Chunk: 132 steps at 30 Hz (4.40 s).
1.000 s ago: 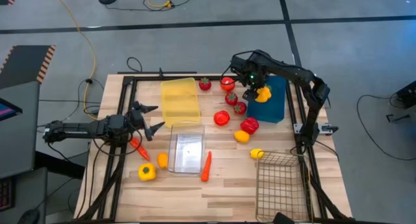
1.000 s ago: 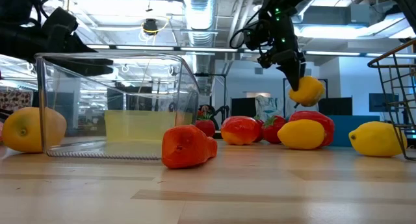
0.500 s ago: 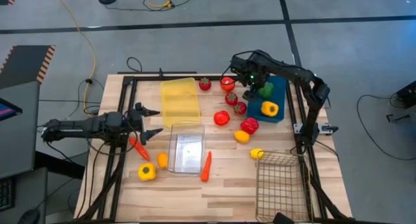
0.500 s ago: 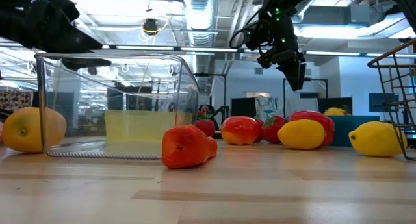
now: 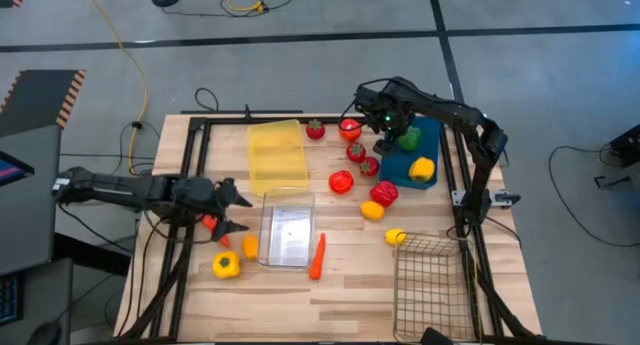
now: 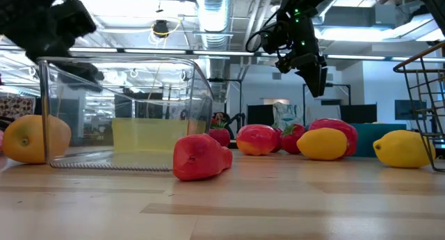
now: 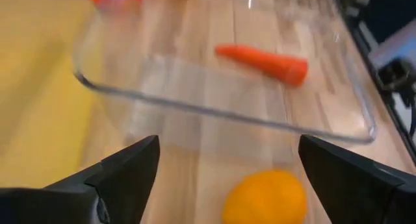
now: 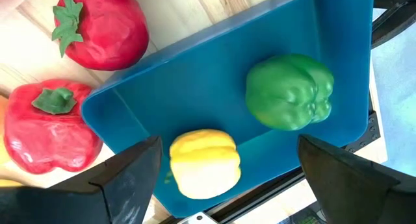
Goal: Sort produce into baskets
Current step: Put the bottom left lemon into the yellow bin
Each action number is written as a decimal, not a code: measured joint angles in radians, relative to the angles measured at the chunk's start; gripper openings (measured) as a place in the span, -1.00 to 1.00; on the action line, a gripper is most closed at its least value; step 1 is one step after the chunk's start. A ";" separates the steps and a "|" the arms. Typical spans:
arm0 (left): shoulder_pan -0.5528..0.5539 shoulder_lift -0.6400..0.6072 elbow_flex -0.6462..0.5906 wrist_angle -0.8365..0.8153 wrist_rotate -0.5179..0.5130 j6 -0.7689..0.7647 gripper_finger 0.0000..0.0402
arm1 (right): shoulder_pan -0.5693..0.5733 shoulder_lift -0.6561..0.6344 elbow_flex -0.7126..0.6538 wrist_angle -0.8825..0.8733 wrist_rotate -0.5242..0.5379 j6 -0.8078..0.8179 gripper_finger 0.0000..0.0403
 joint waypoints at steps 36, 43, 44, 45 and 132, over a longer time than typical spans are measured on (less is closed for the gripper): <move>-0.296 0.479 0.001 0.178 -0.014 0.164 0.67 | 0.001 0.000 0.000 0.001 0.000 -0.001 0.91; -0.316 0.560 0.001 0.186 -0.011 0.169 0.67 | 0.001 0.000 0.000 0.001 0.000 -0.001 0.91; -0.316 0.567 0.001 0.187 -0.011 0.165 0.66 | 0.001 0.000 0.000 0.001 -0.001 -0.001 0.91; -0.316 0.570 0.001 0.192 -0.011 0.160 0.65 | 0.001 0.000 0.000 0.001 0.000 -0.001 0.91; 0.534 0.639 0.304 0.081 -0.454 0.533 0.22 | 0.138 -0.260 0.000 0.269 0.000 0.043 0.91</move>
